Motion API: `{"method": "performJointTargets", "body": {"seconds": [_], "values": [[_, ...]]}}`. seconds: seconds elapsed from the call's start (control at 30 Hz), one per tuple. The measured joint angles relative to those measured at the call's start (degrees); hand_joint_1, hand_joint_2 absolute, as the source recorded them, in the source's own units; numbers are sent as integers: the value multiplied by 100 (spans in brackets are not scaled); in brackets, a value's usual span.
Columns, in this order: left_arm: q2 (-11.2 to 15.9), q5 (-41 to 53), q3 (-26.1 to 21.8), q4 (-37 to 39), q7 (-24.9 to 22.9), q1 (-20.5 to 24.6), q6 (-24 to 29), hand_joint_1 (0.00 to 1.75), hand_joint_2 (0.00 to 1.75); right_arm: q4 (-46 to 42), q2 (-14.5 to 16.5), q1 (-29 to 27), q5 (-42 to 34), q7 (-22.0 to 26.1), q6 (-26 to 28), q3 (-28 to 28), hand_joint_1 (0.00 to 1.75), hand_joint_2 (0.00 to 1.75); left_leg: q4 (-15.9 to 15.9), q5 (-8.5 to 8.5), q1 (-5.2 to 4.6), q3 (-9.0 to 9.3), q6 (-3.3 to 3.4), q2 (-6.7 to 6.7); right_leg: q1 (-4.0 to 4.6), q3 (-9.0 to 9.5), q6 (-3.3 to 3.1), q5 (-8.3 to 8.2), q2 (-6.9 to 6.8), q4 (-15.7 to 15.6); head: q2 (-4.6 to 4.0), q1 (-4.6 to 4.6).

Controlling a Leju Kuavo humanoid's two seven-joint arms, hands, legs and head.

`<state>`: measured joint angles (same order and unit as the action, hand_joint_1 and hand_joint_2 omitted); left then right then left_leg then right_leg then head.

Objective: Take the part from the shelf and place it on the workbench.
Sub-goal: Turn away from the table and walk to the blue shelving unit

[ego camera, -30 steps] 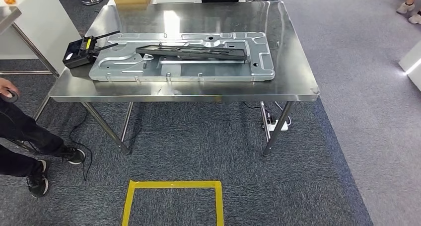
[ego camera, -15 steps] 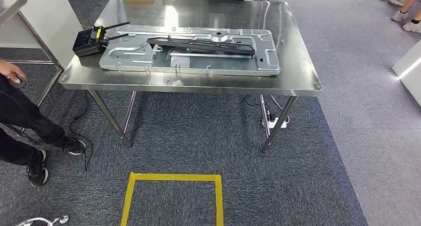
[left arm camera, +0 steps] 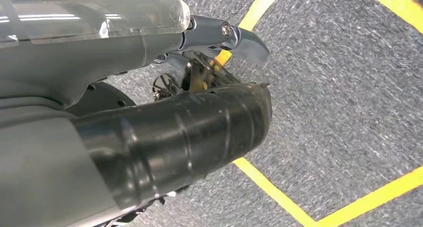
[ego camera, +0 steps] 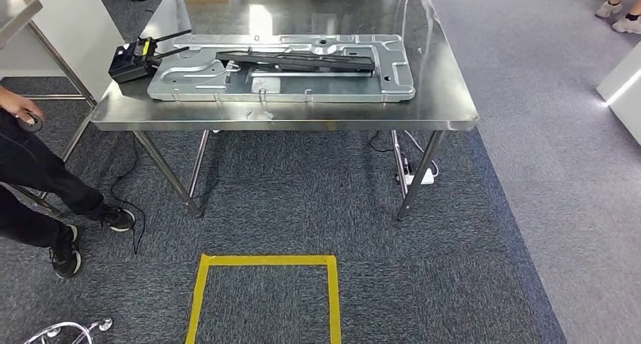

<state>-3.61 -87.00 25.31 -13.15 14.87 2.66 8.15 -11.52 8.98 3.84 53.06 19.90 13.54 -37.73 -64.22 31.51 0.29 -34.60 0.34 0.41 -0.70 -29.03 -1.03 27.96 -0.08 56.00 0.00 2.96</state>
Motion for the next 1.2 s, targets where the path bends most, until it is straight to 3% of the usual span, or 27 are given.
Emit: {"method": "performJointTargets", "body": {"seconds": [0.07, 0.1, 0.13, 0.17, 0.23, 0.27, 0.3, 0.4, 0.47, 0.57, 0.6, 0.63, 0.67, 0.73, 0.8, 0.87, 0.93, 1.0, 1.07, 1.1, 1.13, 1.17, 1.2], "values": [[0, 0, -1, 1, 6, -3, 0, 0, 0, 1, 0, -1, -1, -5, -50, 0, 0, 0, -743, 396, 16, -253, -44, -3, 1, -116, -9, -64, -4, 28, 0, -3], [0, 0, -2, 0, 8, -7, 0, 0, 0, 1, 1, -5, -1, -8, -62, 0, 0, 0, -951, 470, 25, -297, -61, -3, 1, -172, 0, -90, -5, 50, 0, -3], [2, 0, -2, 1, 9, -9, 0, 0, 0, 2, 1, -9, -1, -9, -74, 0, 0, 0, -894, 412, 36, -205, -70, -2, -4, -227, 12, -110, -5, 82, 0, -3], [4, -1, -2, 1, 9, -10, 0, 0, 0, 2, 2, -10, -1, -9, -85, 0, 0, 0, -628, 276, 45, -15, -74, 0, -10, -276, 24, -124, -4, 117, 0, -3], [12, -1, -2, 0, 10, 1, 1, 0, 0, 2, 2, -6, -2, -10, -96, 0, 0, 0, 209, 2, 50, 483, -56, 2, -13, -363, 63, -144, -2, 203, 0, -4], [14, -2, -2, -1, 13, 8, 2, 0, 0, 2, 1, -4, -2, -10, -98, 0, 0, 0, 484, -65, 44, 620, -27, -3, -6, -396, 89, -155, 0, 238, 0, -2], [15, -2, -2, -1, 14, 9, 2, 0, 0, 2, 1, -2, -2, -10, -97, 0, 0, 0, 639, -93, 36, 682, 8, -8, 2, -421, 124, -171, 2, 263, 0, -1], [14, 0, -3, -1, 17, 5, 1, 0, 0, 2, 2, -6, -1, -10, -97, 0, 0, 0, 656, -172, 19, 620, 136, -10, -1, -453, 241, -224, 8, 273, 0, 1], [15, 0, -5, 0, 17, 11, 3, 0, 0, 2, 1, -9, -2, -11, -97, 0, 0, 0, 680, -260, 27, 563, 233, 10, -17, -546, 299, -5, 10, 484, 0, 2], [16, -1, -7, 1, 20, 6, 4, 0, 0, 2, 0, -10, -2, -20, -98, 0, 0, 0, 670, -376, 9, 419, 303, 31, -22, -877, 347, 697, 8, 1470, 0, 3], [16, -1, -7, 1, 21, 0, 5, 0, 0, 2, 0, -11, -1, -27, -100, 0, 0, 0, 660, -410, -4, 364, 306, 35, -21, -925, 349, 814, 8, 1715, 0, 3], [16, -1, -8, 1, 23, -5, 6, 0, 0, 2, 0, -13, 5, -39, -98, 0, 0, 0, 650, -439, -16, 315, 307, 36, -17, -875, 338, 814, 8, 1761, 0, 2], [17, -1, -8, 2, 25, -10, 8, 0, 0, 2, 0, -15, 21, -62, -89, 1, 0, 0, 641, -464, -28, 274, 306, 35, -10, -718, 313, 718, 9, 1589, 0, 3], [12, -1, -9, 1, 29, -12, 10, 0, 0, 2, -1, -9, 72, -134, -32, 8, 0, 0, 630, -510, -47, 221, 295, 29, 27, -193, 210, 427, 15, 780, 0, 2], [5, -1, -9, 1, 37, -9, 16, 0, 0, 2, -7, 0, 107, -191, 44, 17, 0, 0, 619, -557, -57, 187, 253, 28, 76, 145, 118, 260, 17, 172, 0, 2], [3, 0, -10, 0, 41, -7, 31, 0, 0, 2, -11, -1, 108, -193, 93, 19, 0, 0, 626, -612, -49, 167, 184, 34, 108, 163, 80, 209, 14, 69, 0, 4], [4, 0, -14, 1, 41, -8, 53, 0, 0, 2, -7, -4, 77, -130, 104, 19, 0, 0, 602, -586, -42, 139, 115, 26, 74, 135, 41, 108, 0, -2, 0, 4], [10, -1, -25, 2, 41, -11, 74, 0, 0, 2, 1, 8, 41, -19, 104, 17, 0, 0, 277, -269, -34, 8, 58, 6, 32, 67, -10, -10, -20, -68, 0, -2], [13, -1, -39, 2, 38, -19, 92, 0, 0, 2, 13, 18, 39, 85, 156, 17, 0, 0, -412, 212, -8, -215, 8, -3, 37, -55, -34, -82, -29, -47, 0, -8], [13, -1, -44, 2, 36, -25, 101, 0, 0, 2, 19, 16, 45, 117, 197, 17, 0, 0, -706, 366, 7, -281, -17, -2, 36, -123, -29, -113, -32, -22, 0, -8], [15, 0, -50, 2, 34, -31, 107, 0, 0, 2, 26, 14, 55, 136, 239, 17, 0, 0, -819, 410, 24, -256, -39, -1, 32, -192, -18, -140, -35, 11, 0, -8], [18, 0, -57, 2, 33, -35, 111, 0, 0, 2, 30, 13, 63, 142, 271, 17, 0, 0, -712, 349, 42, -123, -59, 0, 24, -261, -4, -161, -38, 53, 0, -8], [22, 0, -67, 2, 32, -36, 114, 0, 0, 2, 36, 14, 68, 144, 289, 17, 0, 0, -395, 215, 61, 112, -75, 2, 13, -325, 12, -177, -37, 106, 0, -8]]}}
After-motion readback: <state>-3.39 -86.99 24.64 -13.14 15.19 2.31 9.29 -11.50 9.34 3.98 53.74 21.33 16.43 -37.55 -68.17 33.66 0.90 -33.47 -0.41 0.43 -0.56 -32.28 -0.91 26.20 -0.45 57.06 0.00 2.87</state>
